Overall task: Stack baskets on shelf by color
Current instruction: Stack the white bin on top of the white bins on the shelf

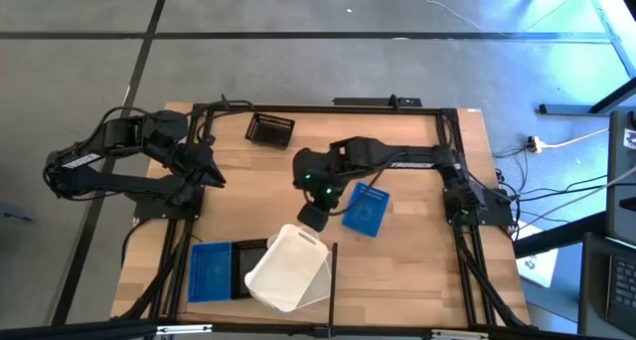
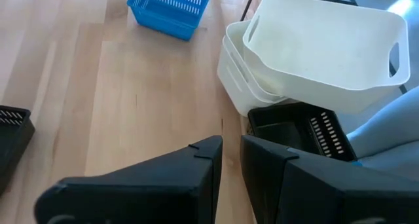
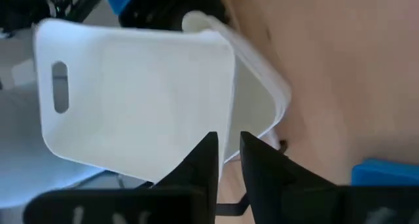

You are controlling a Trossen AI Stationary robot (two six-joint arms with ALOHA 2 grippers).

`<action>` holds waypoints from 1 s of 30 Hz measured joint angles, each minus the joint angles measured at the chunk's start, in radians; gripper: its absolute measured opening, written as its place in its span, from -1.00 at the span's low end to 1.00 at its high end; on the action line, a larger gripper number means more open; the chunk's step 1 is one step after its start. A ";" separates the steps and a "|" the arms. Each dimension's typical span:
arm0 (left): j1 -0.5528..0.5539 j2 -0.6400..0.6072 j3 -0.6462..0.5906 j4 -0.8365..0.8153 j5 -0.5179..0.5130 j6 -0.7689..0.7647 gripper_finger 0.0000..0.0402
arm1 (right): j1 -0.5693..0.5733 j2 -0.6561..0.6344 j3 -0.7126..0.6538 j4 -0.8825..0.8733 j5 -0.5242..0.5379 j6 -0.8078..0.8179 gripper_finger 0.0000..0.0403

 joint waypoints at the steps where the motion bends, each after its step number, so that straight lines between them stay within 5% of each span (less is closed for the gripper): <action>1: 0.000 0.000 0.000 0.000 0.000 0.000 -0.76 | -0.002 0.010 0.000 -0.001 -0.012 0.001 -0.69; 30: 0.000 0.000 0.000 -0.008 0.051 -0.002 -0.76 | -0.008 0.066 -0.137 0.133 -0.136 0.004 -0.69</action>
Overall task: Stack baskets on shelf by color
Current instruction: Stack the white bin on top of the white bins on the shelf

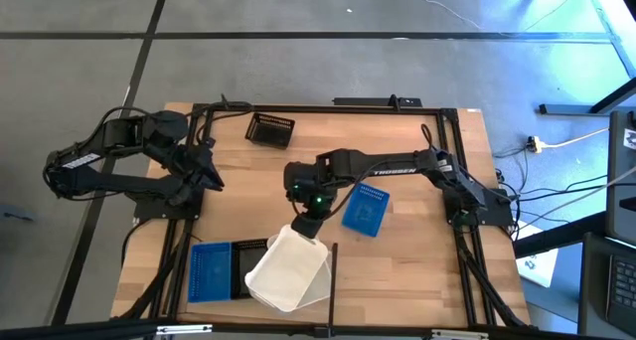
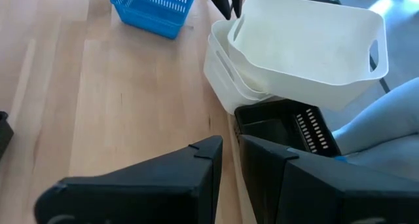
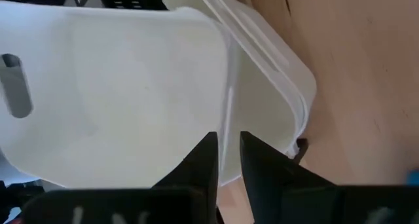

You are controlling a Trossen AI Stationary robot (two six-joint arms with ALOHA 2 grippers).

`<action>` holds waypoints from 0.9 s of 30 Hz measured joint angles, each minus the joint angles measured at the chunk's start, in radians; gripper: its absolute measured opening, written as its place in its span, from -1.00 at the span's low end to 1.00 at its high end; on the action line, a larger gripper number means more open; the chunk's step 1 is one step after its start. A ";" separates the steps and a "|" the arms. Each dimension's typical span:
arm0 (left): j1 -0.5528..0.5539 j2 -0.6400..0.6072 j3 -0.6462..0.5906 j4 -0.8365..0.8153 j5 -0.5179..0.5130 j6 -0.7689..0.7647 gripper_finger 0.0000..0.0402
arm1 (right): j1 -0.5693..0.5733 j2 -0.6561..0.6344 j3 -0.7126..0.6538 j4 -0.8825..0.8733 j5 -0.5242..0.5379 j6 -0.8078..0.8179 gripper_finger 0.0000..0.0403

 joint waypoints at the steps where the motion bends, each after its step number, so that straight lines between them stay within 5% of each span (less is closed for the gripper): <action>1: 0.000 0.000 0.000 0.000 0.000 0.000 -0.76 | 0.000 0.000 0.000 0.006 0.000 0.000 -0.69; 27: 0.000 0.000 0.000 0.000 -0.003 0.007 -0.76 | 0.003 0.042 0.000 0.021 -0.026 0.022 -0.69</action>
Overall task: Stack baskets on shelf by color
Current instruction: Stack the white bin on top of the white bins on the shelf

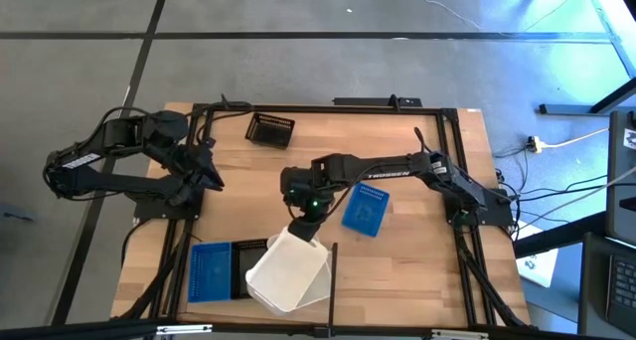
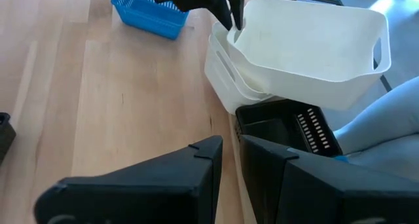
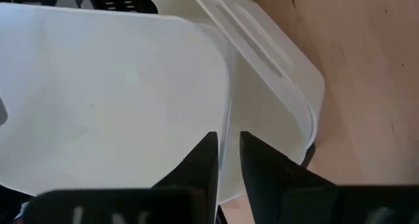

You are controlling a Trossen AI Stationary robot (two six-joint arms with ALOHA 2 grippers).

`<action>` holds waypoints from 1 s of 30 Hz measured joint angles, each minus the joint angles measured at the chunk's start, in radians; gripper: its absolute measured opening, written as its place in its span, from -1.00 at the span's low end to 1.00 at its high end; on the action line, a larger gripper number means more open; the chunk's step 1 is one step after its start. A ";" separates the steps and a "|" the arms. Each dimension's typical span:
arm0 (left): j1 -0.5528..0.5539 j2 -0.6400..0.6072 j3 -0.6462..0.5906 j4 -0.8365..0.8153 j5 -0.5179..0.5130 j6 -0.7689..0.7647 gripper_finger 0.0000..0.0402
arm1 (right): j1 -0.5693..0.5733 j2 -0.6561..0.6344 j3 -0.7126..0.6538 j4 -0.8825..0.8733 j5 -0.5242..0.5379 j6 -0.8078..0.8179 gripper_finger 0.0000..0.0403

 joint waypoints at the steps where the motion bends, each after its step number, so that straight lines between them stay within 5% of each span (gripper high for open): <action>1: 0.000 0.000 0.000 0.000 0.000 0.000 -0.76 | 0.000 0.001 0.000 0.003 0.000 0.000 -0.69; 7: 0.000 0.000 0.000 0.000 -0.001 0.000 -0.76 | 0.001 0.005 0.000 0.013 0.000 0.000 -0.73; 13: 0.000 0.000 0.000 0.000 -0.001 0.001 -0.76 | 0.001 0.005 0.000 0.018 0.035 -0.013 -0.97; 30: 0.000 0.000 0.000 0.000 -0.002 0.001 -0.76 | -0.050 0.005 0.154 -0.135 0.040 -0.276 -0.99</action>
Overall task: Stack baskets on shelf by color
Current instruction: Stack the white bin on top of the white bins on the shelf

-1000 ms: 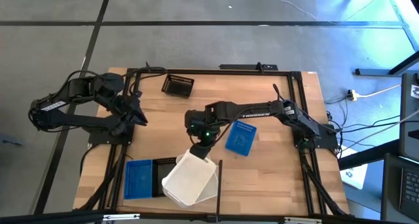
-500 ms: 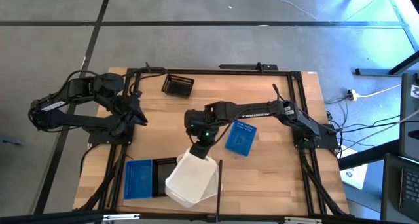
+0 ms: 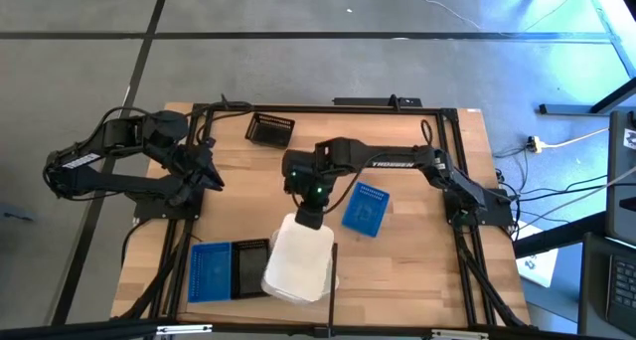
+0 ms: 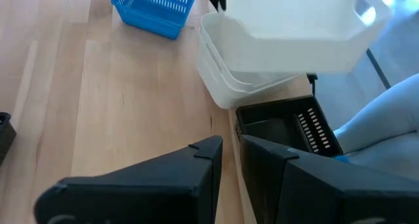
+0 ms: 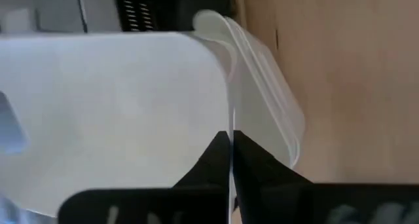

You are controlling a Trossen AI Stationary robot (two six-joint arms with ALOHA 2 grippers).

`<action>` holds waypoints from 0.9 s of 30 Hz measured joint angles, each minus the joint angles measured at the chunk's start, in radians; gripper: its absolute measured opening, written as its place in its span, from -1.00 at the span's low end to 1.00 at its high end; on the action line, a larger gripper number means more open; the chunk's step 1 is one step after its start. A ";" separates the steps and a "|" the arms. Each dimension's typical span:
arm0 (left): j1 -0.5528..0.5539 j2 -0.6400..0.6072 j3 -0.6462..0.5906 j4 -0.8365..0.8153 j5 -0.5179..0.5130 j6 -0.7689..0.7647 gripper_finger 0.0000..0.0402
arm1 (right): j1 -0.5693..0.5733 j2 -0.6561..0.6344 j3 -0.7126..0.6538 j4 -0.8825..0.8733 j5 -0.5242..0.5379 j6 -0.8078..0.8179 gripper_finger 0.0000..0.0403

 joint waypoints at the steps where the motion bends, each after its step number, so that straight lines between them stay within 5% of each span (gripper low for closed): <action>1: 0.000 0.000 0.000 0.000 0.000 0.000 -0.76 | -0.005 0.000 0.015 -0.004 0.000 -0.035 -0.99; 15: 0.000 0.000 0.000 0.000 -0.007 -0.010 -0.76 | -0.060 -0.024 0.015 -0.024 0.078 -0.475 -1.00; 27: 0.000 0.000 0.000 0.001 -0.008 -0.039 -0.76 | -0.036 -0.024 0.015 -0.058 0.104 -0.533 -0.97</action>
